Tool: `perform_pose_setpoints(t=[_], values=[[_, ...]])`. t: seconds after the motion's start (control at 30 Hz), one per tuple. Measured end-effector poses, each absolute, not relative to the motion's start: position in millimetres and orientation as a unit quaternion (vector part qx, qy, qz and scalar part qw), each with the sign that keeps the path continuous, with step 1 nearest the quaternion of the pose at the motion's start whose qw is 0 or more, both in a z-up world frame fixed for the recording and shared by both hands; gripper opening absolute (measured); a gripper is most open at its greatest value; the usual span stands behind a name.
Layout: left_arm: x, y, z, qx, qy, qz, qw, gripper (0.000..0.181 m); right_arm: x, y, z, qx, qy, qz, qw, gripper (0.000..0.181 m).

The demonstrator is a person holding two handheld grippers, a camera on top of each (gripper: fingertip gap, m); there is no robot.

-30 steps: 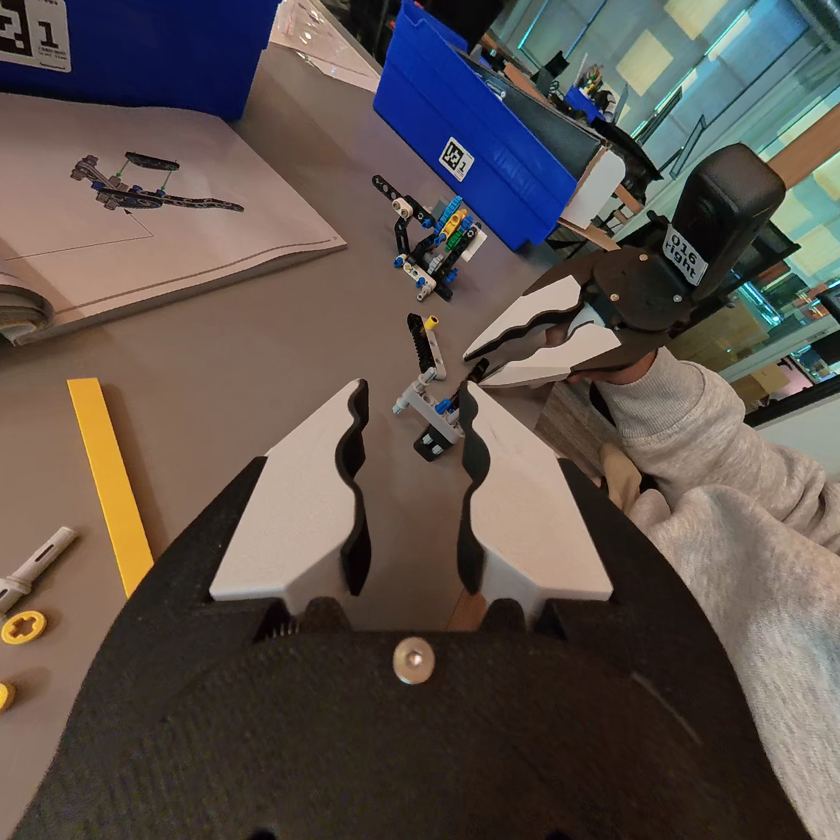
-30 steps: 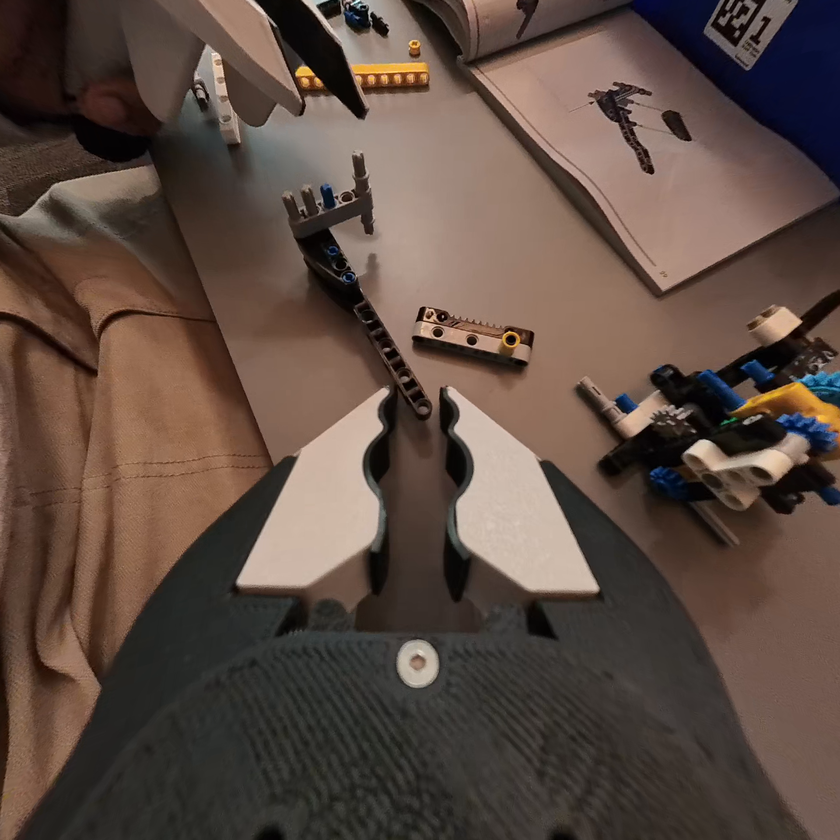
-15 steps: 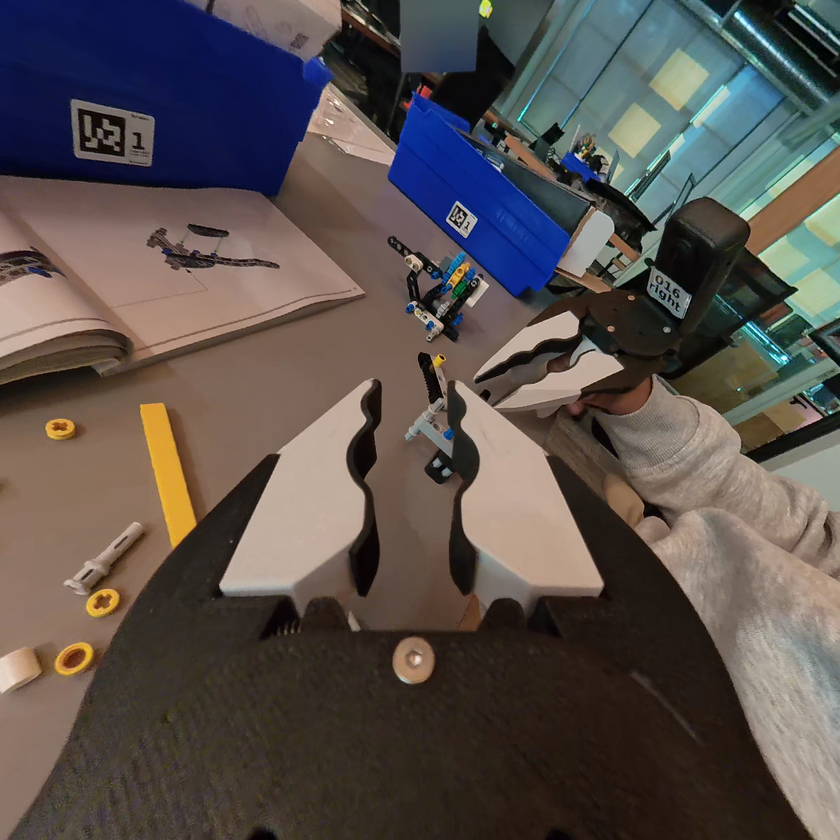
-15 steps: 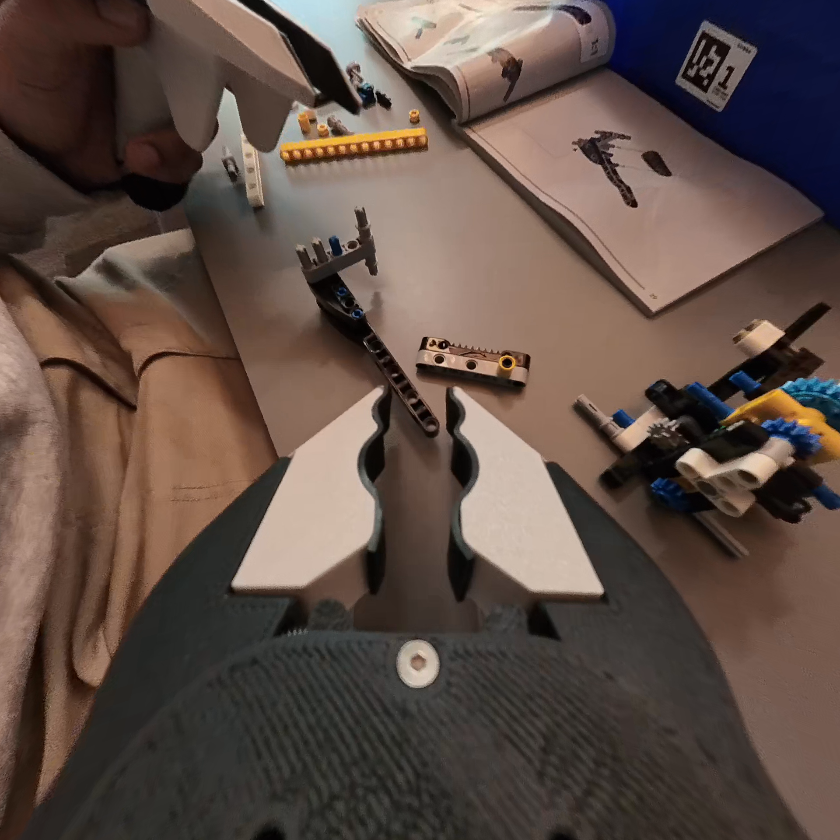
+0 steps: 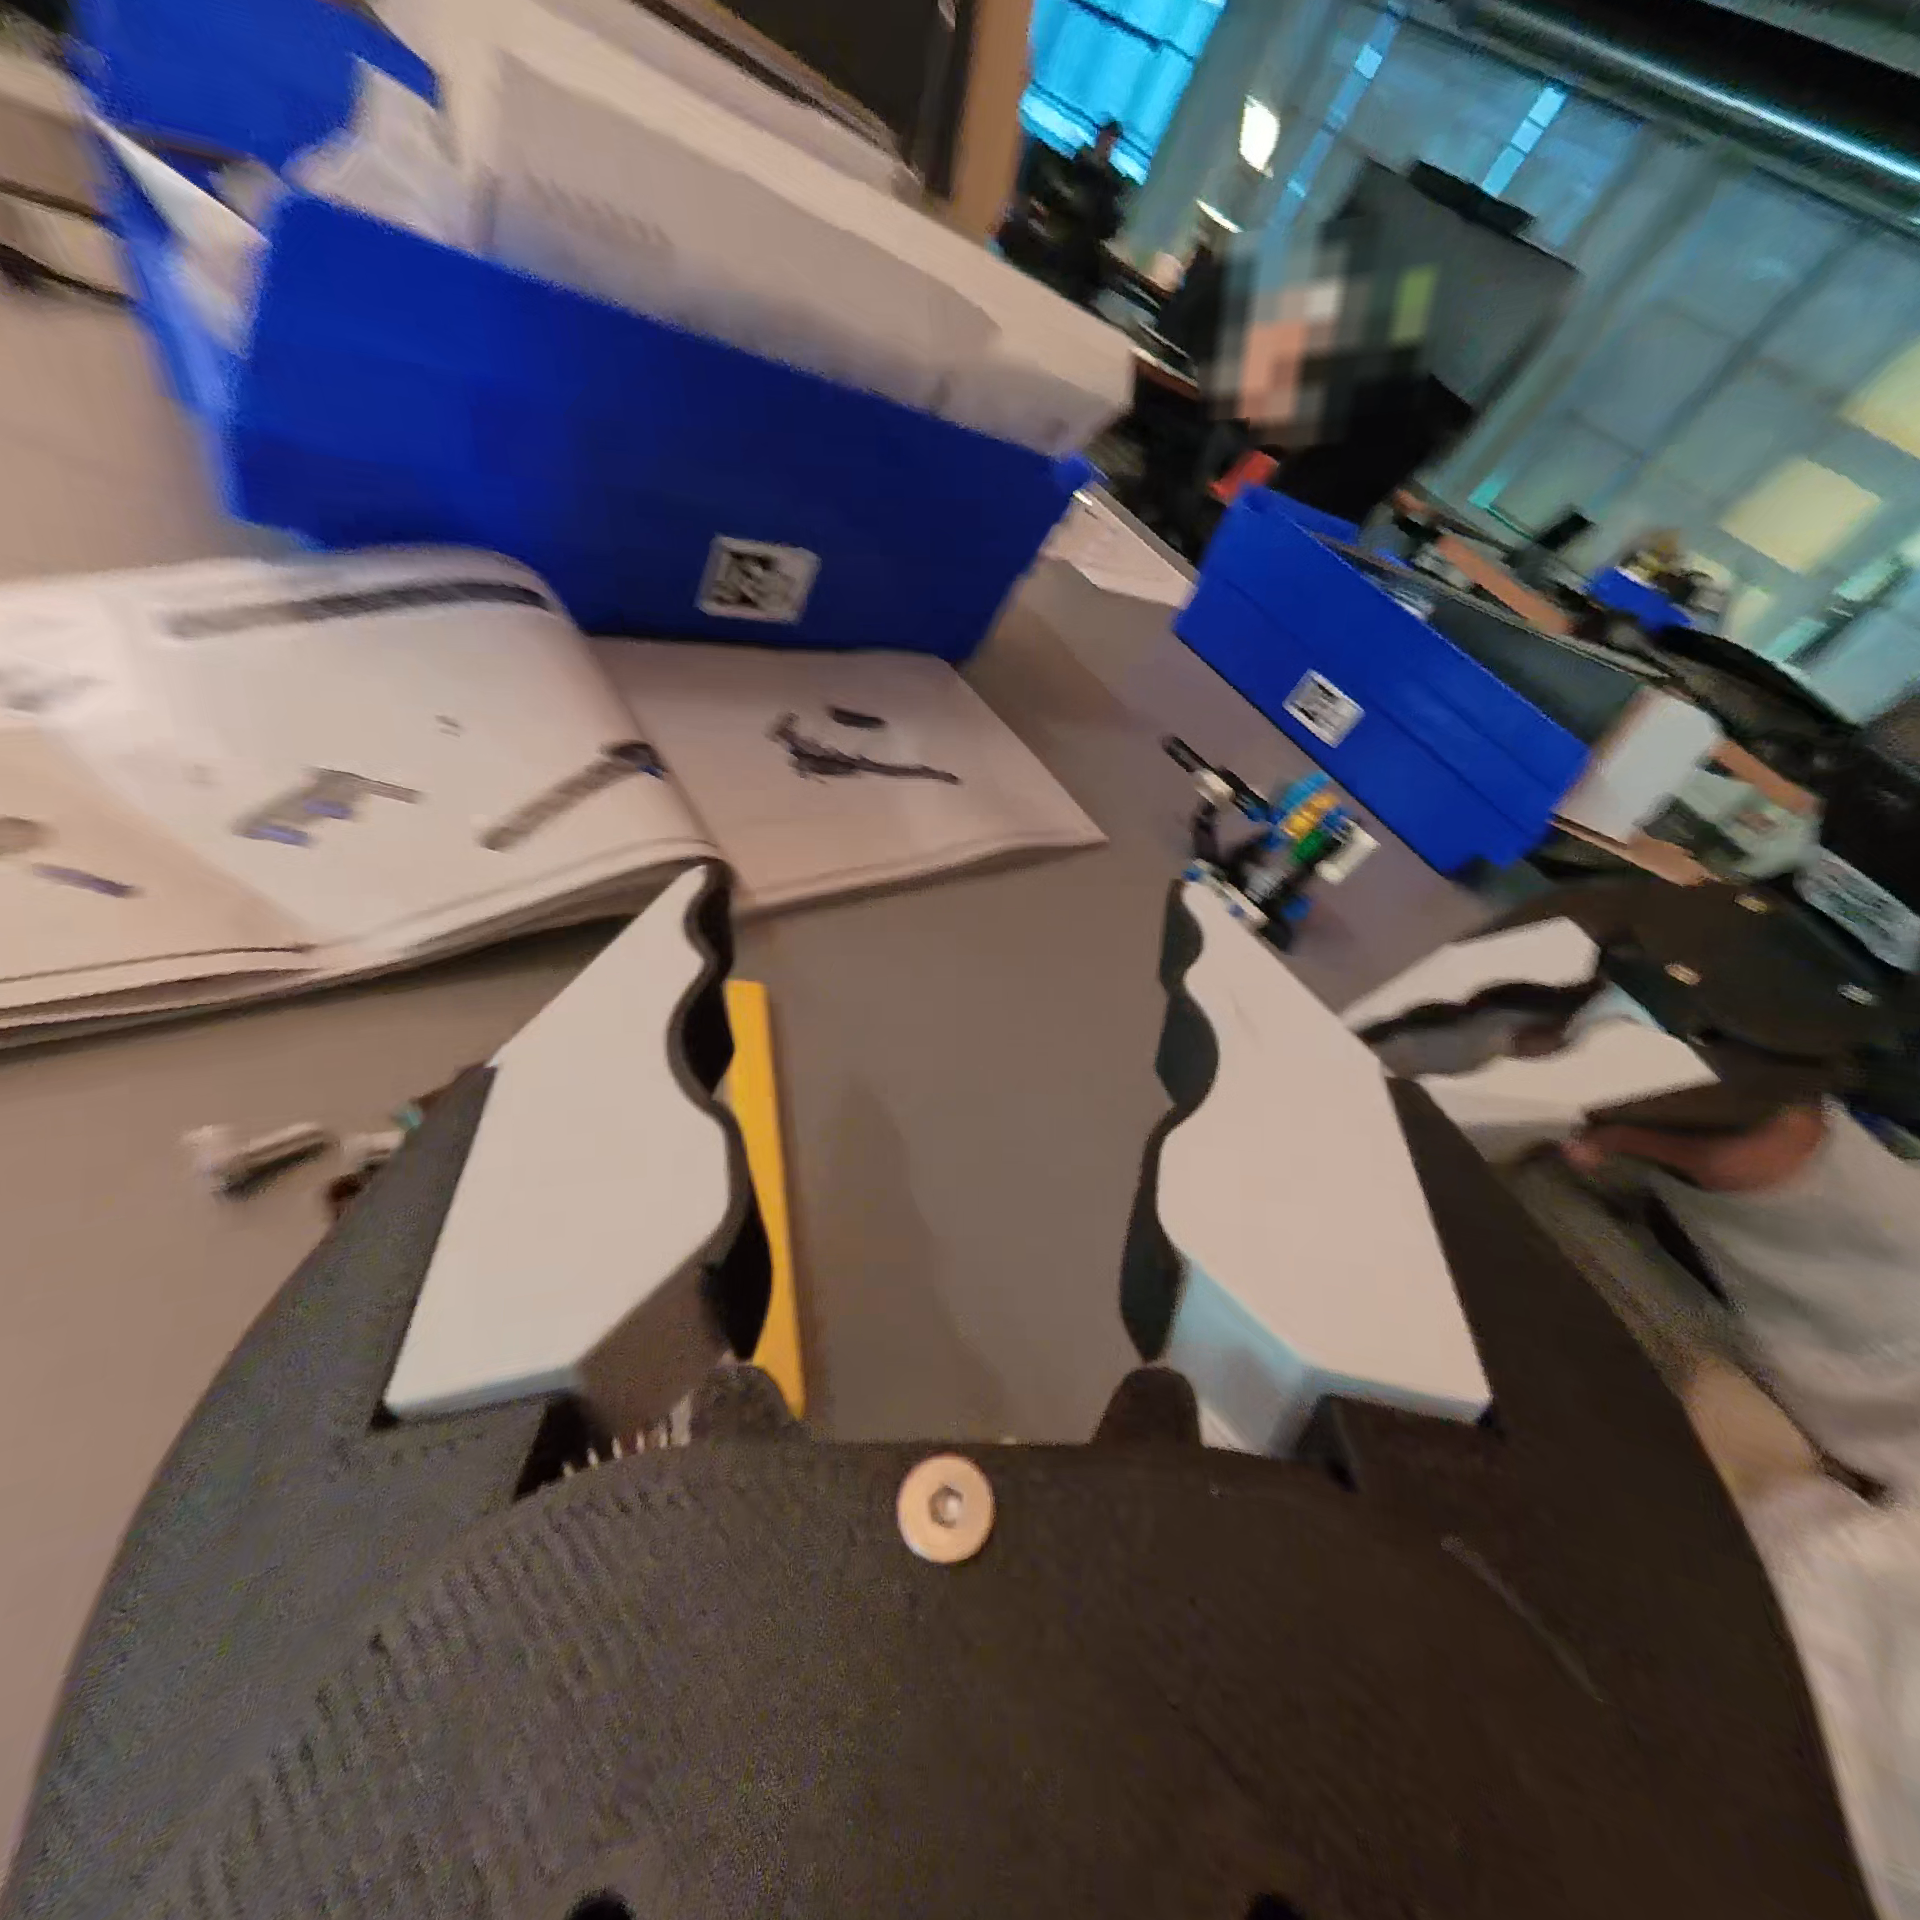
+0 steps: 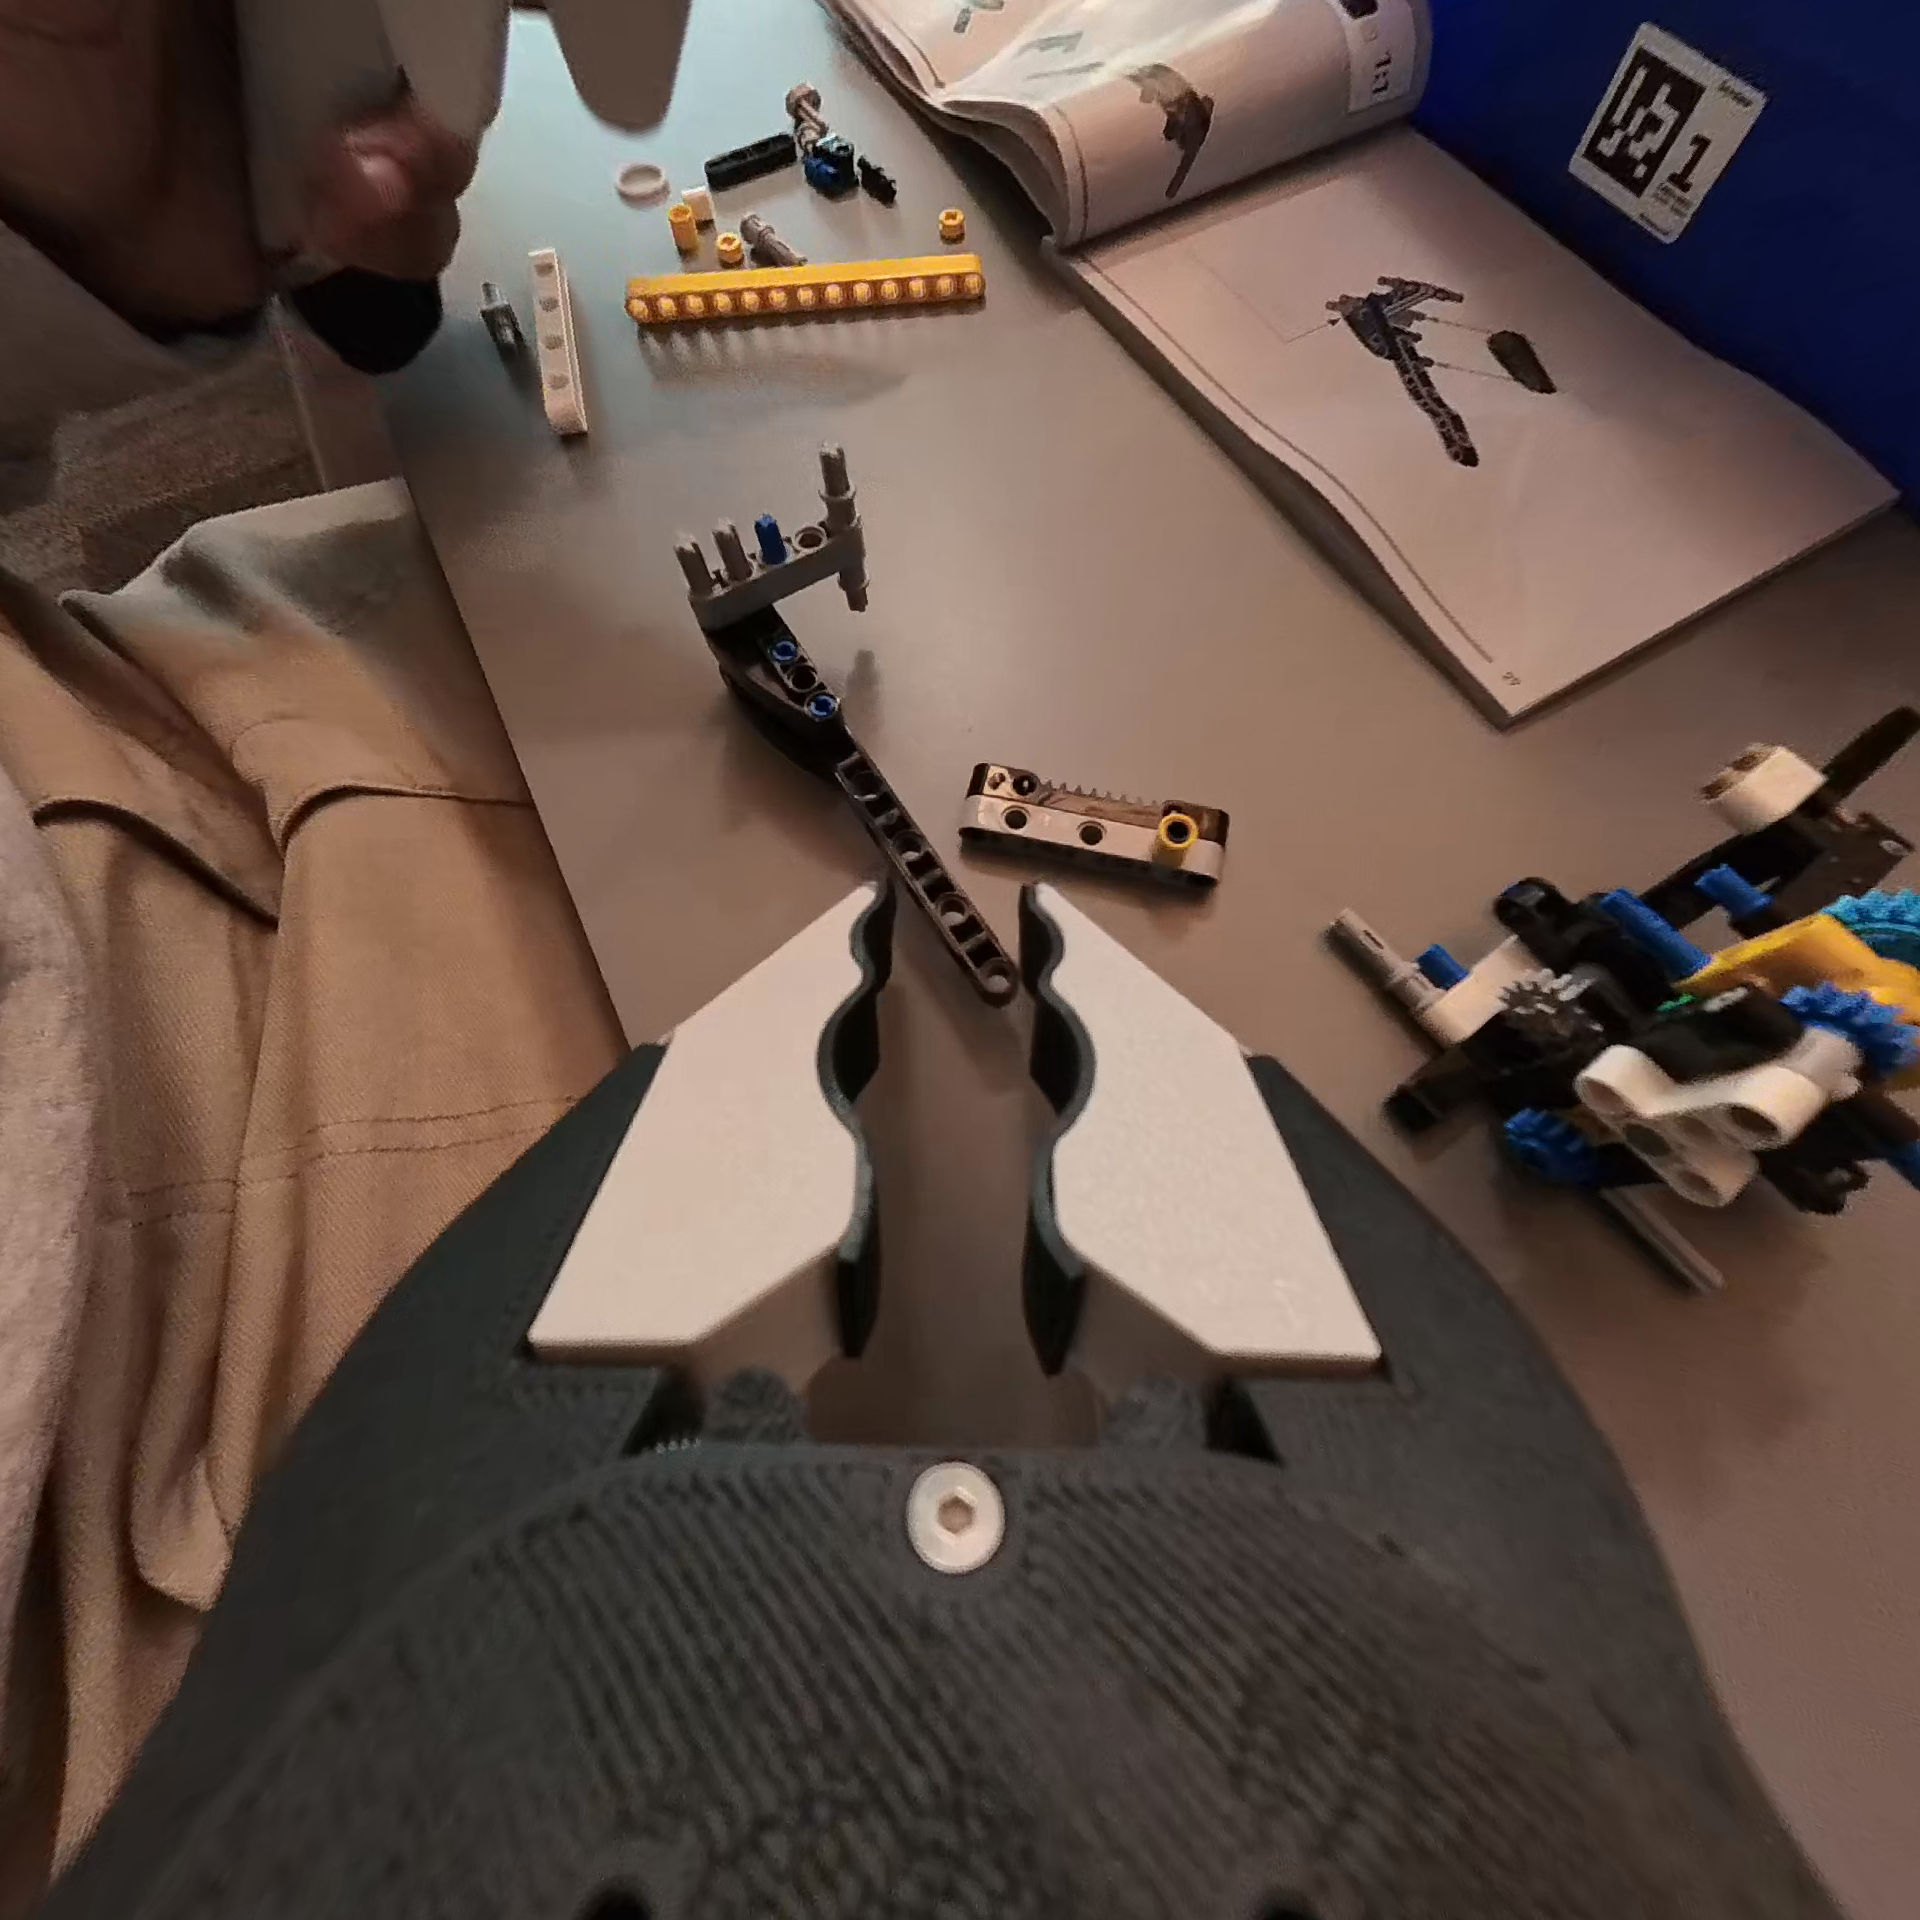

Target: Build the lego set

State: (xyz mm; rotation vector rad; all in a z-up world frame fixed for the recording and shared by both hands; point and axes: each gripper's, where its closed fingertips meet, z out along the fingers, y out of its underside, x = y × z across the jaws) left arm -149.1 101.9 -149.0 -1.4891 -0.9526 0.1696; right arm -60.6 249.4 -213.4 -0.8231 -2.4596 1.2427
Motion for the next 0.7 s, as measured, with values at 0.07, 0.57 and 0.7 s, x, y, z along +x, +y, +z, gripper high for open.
perform_pose_setpoints(t=[0.07, 0.57, 0.7], values=[[-158.9, 89.2, -146.4, -0.64, -0.433, 0.131, 0.621, 0.096, -60.2, 248.8, -214.9, -0.282, -0.851, 0.424, 0.133, 0.023], [-220.3, 36.3, -131.3, -0.647, -0.499, 0.322, 0.479, 0.157, -51.3, 257.3, -219.9, -0.288, -0.857, 0.398, 0.158, 0.023], [-239.1, 56.2, -155.2, -0.689, -0.529, 0.228, 0.441, 0.156, -55.4, 265.4, -213.8, -0.297, -0.848, 0.398, 0.184, 0.019]])
